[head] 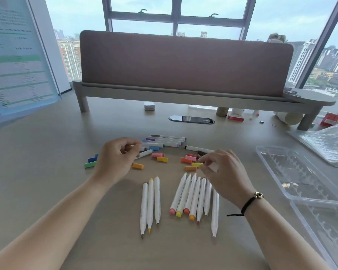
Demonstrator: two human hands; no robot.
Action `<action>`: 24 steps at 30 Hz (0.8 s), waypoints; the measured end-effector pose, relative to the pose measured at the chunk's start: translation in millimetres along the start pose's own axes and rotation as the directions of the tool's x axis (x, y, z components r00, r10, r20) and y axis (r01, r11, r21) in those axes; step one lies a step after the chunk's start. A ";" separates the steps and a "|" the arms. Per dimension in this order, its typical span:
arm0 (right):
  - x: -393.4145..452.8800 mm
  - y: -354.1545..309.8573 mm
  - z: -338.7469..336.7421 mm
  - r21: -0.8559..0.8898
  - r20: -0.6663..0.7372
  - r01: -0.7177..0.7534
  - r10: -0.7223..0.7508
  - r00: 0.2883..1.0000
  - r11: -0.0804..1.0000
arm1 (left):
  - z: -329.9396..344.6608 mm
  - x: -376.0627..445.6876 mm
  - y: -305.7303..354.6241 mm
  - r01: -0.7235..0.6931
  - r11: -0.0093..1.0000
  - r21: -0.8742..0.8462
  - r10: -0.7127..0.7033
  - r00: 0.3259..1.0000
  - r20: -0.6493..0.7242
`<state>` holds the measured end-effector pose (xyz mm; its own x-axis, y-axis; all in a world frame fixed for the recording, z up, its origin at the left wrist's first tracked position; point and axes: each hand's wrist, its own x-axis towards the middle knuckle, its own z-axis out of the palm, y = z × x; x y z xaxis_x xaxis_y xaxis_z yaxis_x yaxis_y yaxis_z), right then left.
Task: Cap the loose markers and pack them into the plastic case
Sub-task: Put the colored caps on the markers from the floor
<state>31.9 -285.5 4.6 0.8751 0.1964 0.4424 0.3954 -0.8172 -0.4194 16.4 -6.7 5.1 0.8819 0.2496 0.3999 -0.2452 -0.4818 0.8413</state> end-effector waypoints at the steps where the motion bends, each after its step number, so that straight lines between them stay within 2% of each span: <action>1: -0.3 -3.9 3.3 -0.010 0.037 0.023 -0.023 0.999 1.000 | 0.7 -1.0 0.8 -0.006 1.000 0.006 0.006 1.000 0.011; 4: 2.9 -6.4 9.2 -0.048 0.081 0.025 -0.021 0.997 0.999 | 2.0 -3.2 2.3 -0.025 0.999 0.037 0.024 0.999 0.041; 9: 5.5 4.0 2.1 -0.003 0.061 -0.089 0.089 0.994 0.996 | 2.0 -5.5 5.8 -0.079 0.992 0.102 0.072 0.995 0.074; 12: 2.7 5.0 -9.6 0.097 0.216 -0.115 0.092 0.972 0.989 | 2.1 -7.1 7.9 -0.106 0.985 0.137 0.094 0.991 0.093; 17: -0.9 1.0 -37.1 0.172 0.414 -0.041 -0.035 0.910 0.984 | 4.3 -10.4 5.9 -0.173 0.970 0.173 0.138 0.971 0.197; 20: -3.2 0.0 -42.5 0.125 0.504 -0.038 -0.030 0.863 0.991 | 7.3 -13.7 5.1 -0.229 0.949 0.218 0.166 0.948 0.272; 24: -5.1 -1.5 -36.1 0.030 0.585 -0.005 -0.014 0.811 1.000 | 8.7 -14.7 4.4 -0.259 0.937 0.232 0.185 0.936 0.298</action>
<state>16.7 -304.8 31.6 0.8674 0.4876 -0.0990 0.3996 -0.8013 -0.4453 5.9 -19.8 -0.2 0.9004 -0.1057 0.4220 -0.3649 -0.7116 0.6004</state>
